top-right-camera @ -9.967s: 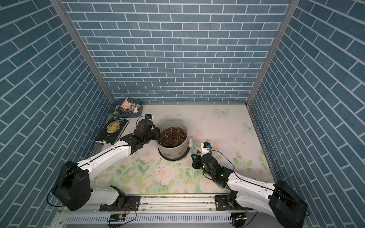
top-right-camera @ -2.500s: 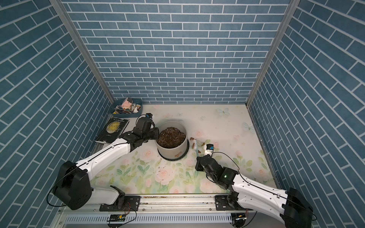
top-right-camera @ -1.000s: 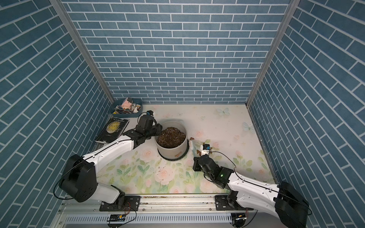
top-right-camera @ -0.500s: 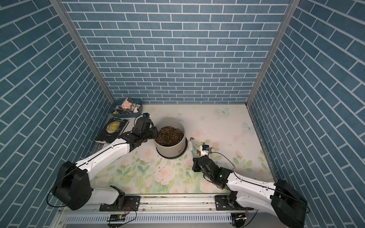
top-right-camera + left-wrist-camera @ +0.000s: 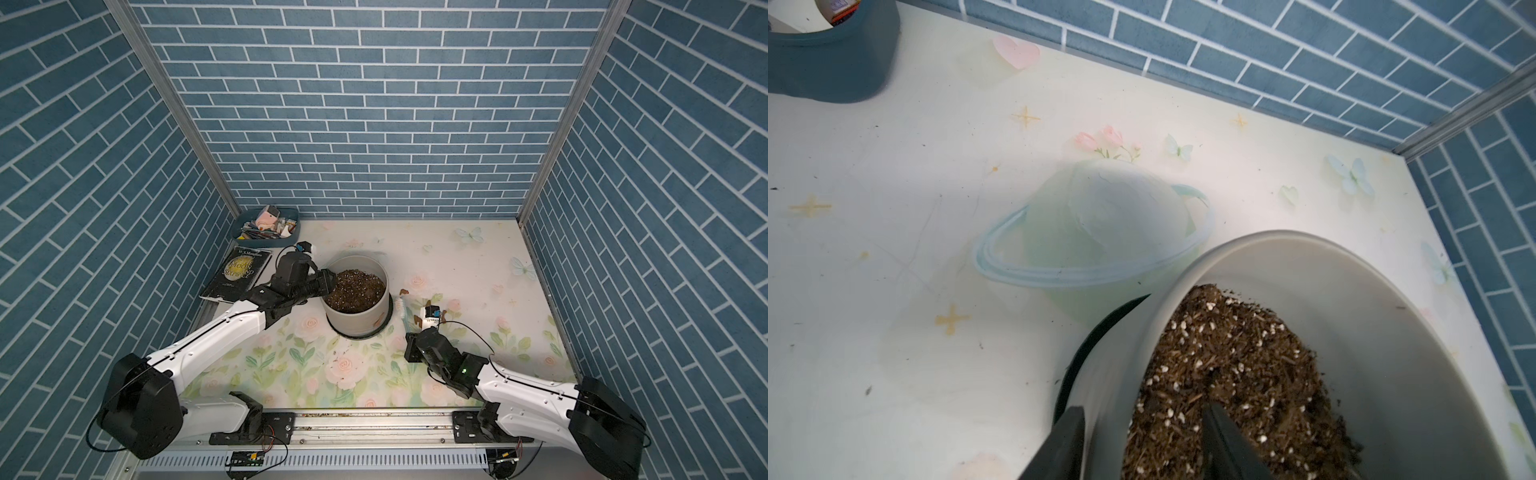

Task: Scrub the dried mud off the ceramic pot
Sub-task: Rotate the pot on the tray.

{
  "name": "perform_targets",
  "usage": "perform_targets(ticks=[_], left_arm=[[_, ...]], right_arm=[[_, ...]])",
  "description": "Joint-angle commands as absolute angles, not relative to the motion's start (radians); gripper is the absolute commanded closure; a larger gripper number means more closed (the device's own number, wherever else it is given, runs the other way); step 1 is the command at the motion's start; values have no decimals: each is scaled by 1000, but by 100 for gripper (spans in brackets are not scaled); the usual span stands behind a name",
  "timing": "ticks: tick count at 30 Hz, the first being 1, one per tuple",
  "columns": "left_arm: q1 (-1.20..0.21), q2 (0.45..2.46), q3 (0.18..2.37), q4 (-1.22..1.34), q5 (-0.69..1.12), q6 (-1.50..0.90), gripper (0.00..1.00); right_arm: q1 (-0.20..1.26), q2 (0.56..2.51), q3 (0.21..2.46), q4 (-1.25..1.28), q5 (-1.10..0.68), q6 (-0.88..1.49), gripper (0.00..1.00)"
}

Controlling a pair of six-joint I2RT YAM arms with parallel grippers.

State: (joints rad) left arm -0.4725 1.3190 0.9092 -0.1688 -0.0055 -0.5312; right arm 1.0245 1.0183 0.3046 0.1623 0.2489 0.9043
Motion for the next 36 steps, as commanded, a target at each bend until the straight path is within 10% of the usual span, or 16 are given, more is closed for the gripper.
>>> perform_targets(ticks=[1, 11, 24, 36], left_arm=[[-473, 1359, 953, -124, -18, -524, 47], [-471, 1417, 993, -127, -58, -523, 47], [-470, 1397, 968, -167, -62, -518, 84], [-470, 1339, 929, -186, -18, -539, 97]], right_arm=[[1052, 1045, 337, 127, 307, 906, 100], [1073, 1090, 362, 111, 335, 903, 100], [1072, 1075, 355, 103, 344, 910, 100], [1072, 1063, 364, 81, 350, 916, 100]])
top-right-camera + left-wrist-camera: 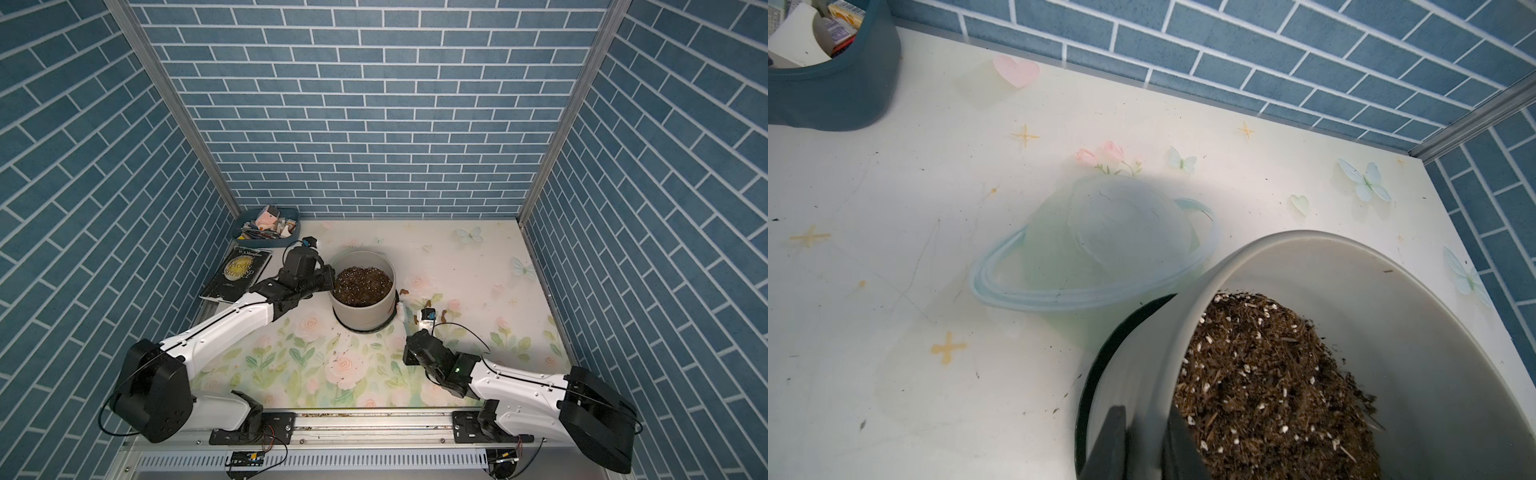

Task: Scrub the dried mud off the ceramic pot
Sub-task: Rotate the pot on the tray.

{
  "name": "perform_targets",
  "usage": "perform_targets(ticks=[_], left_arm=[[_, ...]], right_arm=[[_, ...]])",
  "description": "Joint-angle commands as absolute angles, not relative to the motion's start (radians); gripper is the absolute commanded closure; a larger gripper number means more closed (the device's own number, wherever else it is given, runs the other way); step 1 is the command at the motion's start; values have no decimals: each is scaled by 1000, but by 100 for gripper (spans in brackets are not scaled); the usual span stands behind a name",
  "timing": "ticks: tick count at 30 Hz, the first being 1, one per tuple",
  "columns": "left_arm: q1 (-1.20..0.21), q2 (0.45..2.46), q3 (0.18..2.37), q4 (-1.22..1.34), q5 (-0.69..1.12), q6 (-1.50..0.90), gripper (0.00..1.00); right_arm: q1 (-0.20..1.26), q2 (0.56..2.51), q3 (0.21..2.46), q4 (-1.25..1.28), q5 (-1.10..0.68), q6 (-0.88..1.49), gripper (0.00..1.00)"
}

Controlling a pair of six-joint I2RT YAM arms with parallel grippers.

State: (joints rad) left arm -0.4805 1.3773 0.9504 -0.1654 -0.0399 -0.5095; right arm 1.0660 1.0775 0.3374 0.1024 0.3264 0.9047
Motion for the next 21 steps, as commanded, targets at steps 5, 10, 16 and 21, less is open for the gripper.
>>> perform_targets(ticks=[5, 10, 16, 21], left_arm=[[-471, 1339, 928, -162, 9, -542, 87], [-469, 1347, 946, -146, -22, -526, 56], [-461, 1379, 975, -138, -38, -515, 49], [-456, 1384, 969, -116, -43, -513, 48]], right_arm=[[1073, 1074, 368, 86, 350, 918, 100], [1073, 1063, 373, 62, 347, 926, 100], [1072, 1030, 405, -13, 357, 919, 100], [1070, 1018, 400, -22, 369, 907, 100]])
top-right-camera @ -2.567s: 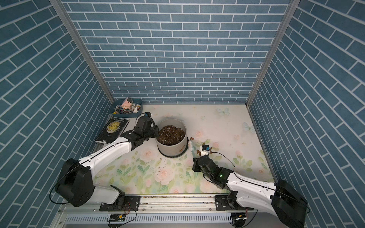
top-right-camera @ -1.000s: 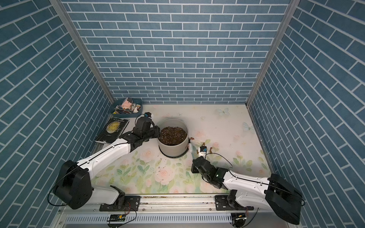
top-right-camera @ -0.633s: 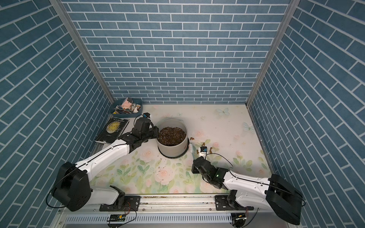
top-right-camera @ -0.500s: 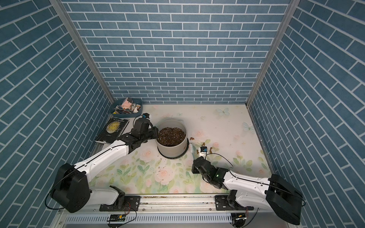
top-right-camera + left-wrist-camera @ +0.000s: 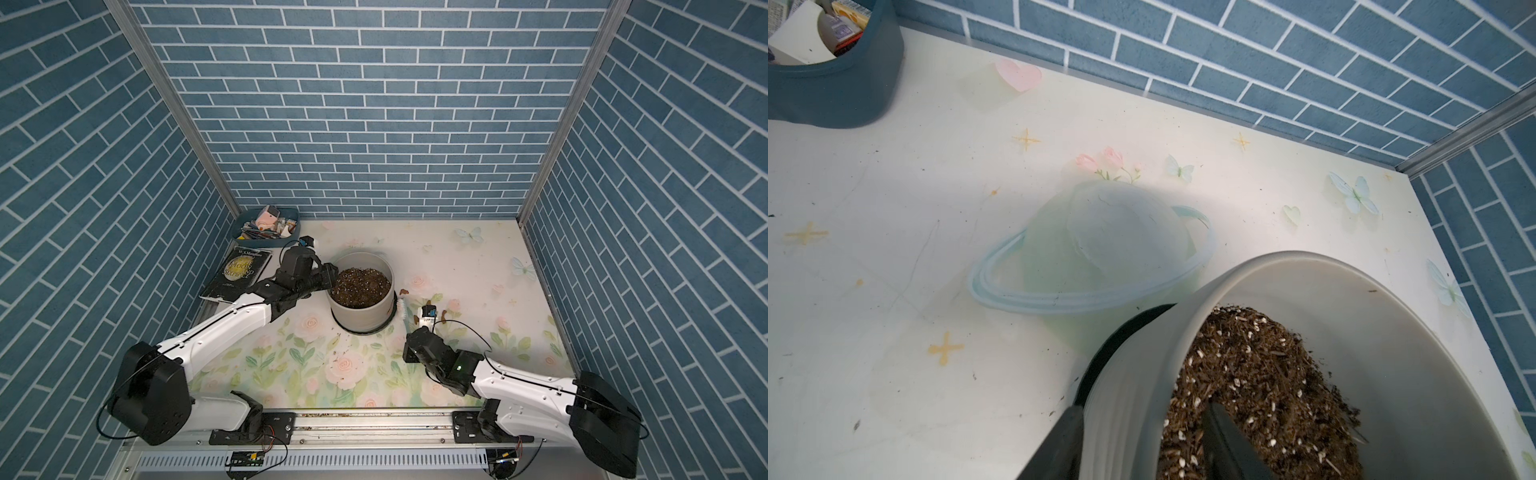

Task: Scrub the dried mud off the ceramic pot
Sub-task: Rotate the pot on the tray.

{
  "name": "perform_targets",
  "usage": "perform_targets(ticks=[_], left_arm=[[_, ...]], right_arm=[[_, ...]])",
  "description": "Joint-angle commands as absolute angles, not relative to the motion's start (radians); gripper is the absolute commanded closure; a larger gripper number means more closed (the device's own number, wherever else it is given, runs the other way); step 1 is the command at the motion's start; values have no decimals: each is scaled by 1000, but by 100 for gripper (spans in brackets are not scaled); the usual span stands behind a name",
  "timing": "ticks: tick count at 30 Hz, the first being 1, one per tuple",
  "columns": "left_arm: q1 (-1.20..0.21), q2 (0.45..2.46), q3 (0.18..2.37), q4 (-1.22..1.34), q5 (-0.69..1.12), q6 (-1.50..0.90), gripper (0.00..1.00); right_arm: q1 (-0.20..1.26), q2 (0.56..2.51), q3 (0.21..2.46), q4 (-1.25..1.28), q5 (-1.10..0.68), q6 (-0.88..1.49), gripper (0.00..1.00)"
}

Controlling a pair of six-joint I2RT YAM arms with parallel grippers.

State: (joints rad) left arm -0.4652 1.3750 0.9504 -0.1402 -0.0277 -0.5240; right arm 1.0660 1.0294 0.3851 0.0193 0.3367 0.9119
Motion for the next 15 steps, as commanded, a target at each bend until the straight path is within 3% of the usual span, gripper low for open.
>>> perform_targets(ticks=[1, 15], left_arm=[[-456, 1382, 962, -112, -44, -514, 47], [-454, 1374, 939, -116, -30, -516, 48]], right_arm=[[1068, 1021, 396, -15, 371, 906, 100], [1065, 967, 360, -3, 379, 915, 100]])
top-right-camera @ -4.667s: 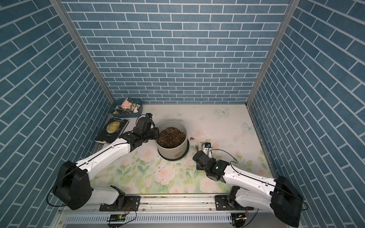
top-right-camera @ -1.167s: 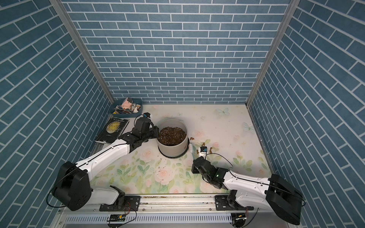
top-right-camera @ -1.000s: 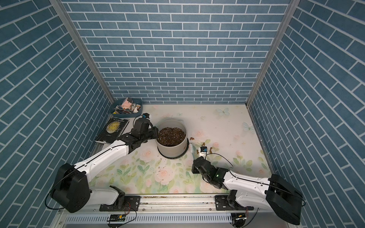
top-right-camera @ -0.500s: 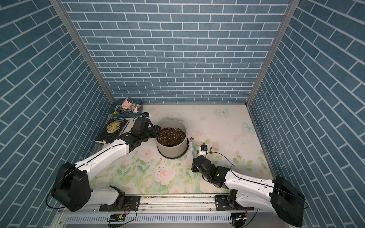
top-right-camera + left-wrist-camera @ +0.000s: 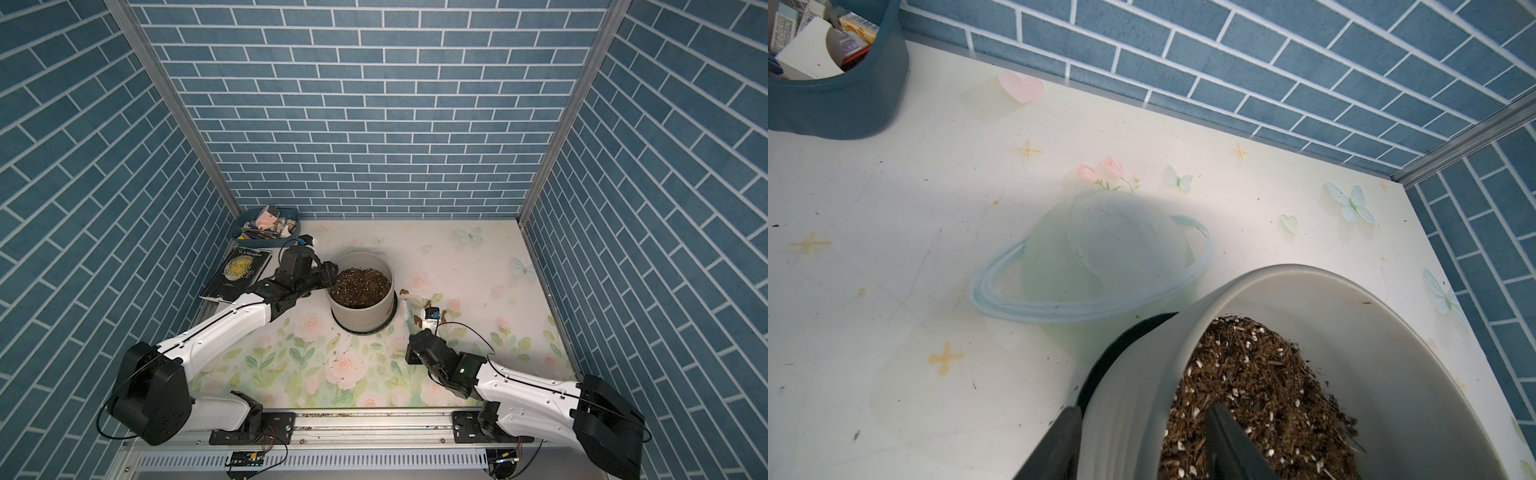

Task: Scrub the dried mud off the ceramic pot
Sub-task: Rotate the pot on the tray.

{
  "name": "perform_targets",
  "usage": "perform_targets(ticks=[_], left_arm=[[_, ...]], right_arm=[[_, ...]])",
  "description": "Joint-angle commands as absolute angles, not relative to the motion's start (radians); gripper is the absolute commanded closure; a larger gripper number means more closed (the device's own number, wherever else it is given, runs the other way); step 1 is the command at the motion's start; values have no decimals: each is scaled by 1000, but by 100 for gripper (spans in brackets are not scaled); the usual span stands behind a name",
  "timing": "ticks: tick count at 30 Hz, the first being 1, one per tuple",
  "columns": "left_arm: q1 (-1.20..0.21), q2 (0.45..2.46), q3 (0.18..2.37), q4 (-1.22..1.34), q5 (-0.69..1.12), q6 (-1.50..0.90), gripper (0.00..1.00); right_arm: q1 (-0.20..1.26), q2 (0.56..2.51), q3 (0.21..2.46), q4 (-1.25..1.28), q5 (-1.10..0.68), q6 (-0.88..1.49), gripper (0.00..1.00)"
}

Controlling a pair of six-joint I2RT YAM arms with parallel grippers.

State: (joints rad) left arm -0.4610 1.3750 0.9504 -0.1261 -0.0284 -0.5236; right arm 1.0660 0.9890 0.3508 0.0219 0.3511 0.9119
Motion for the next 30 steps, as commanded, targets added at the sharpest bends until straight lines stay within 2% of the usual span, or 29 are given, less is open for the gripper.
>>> perform_targets(ticks=[1, 4, 11, 22, 30], left_arm=[[-454, 1369, 932, -109, -27, -519, 48], [-454, 1354, 914, -102, -32, -521, 49], [-454, 1316, 878, -109, -30, -527, 61], [-454, 1297, 853, -100, -12, -539, 87], [-454, 1287, 836, -105, -3, -546, 96]], right_arm=[[1064, 964, 368, -17, 379, 909, 100], [1065, 958, 380, -33, 379, 896, 100], [1066, 988, 393, -4, 360, 875, 100], [1080, 996, 423, -41, 383, 847, 100], [1080, 1022, 420, -20, 403, 852, 100]])
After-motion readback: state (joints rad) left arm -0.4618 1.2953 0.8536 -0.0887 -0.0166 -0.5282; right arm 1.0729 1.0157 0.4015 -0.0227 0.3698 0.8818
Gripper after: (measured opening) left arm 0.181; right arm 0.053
